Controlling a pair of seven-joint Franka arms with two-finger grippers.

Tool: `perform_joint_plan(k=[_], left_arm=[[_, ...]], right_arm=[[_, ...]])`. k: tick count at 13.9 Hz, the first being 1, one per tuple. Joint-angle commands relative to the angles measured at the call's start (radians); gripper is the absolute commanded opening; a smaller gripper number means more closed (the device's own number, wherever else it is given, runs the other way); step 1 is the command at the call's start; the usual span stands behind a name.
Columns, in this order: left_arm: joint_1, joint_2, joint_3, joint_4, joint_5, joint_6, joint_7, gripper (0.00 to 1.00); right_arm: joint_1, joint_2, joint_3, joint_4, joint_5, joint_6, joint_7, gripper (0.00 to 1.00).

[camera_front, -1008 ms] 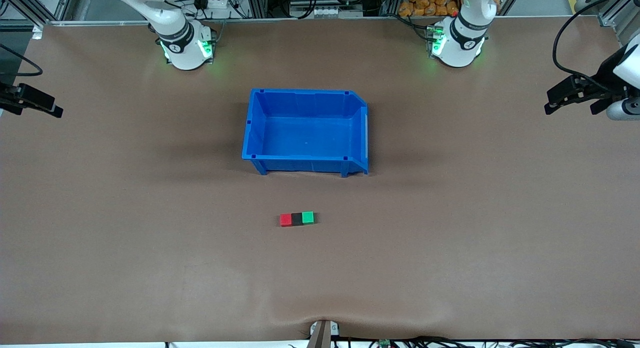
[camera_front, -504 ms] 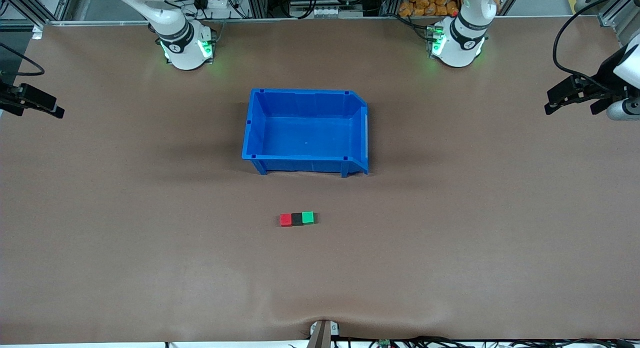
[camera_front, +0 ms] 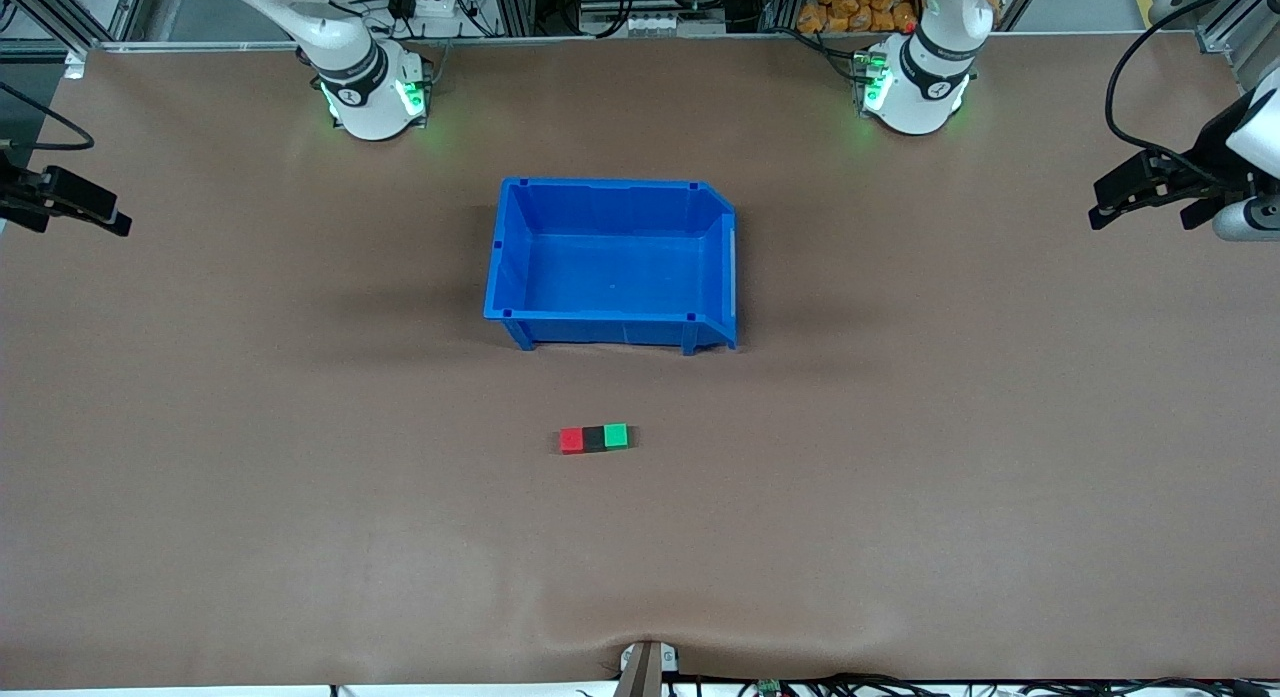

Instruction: Attach green and red cubes to black cube

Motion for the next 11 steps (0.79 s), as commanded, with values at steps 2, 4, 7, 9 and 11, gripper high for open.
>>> perform_joint_plan(k=[2,4,7,9,11], left_arm=[[0.010,0.041,-0.006,0.060,0.002,-0.016,0.005,1.00],[0.007,0.050,-0.006,0.060,0.001,-0.016,0.000,1.00],[0.008,0.052,-0.004,0.060,0.004,-0.016,0.003,1.00],[0.005,0.053,-0.006,0.058,0.008,-0.016,0.003,1.00],[0.007,0.055,-0.006,0.057,0.007,-0.016,0.000,1.00]], right_arm=[[0.016,-0.023,0.006,-0.008,-0.024,0.006,-0.004,1.00],[0.016,-0.023,0.005,-0.008,-0.019,0.004,-0.004,1.00],[0.016,-0.024,0.006,-0.008,-0.019,0.006,-0.003,1.00],[0.016,-0.024,0.006,-0.009,-0.019,0.007,-0.004,1.00],[0.016,-0.024,0.006,-0.008,-0.018,0.007,-0.004,1.00]])
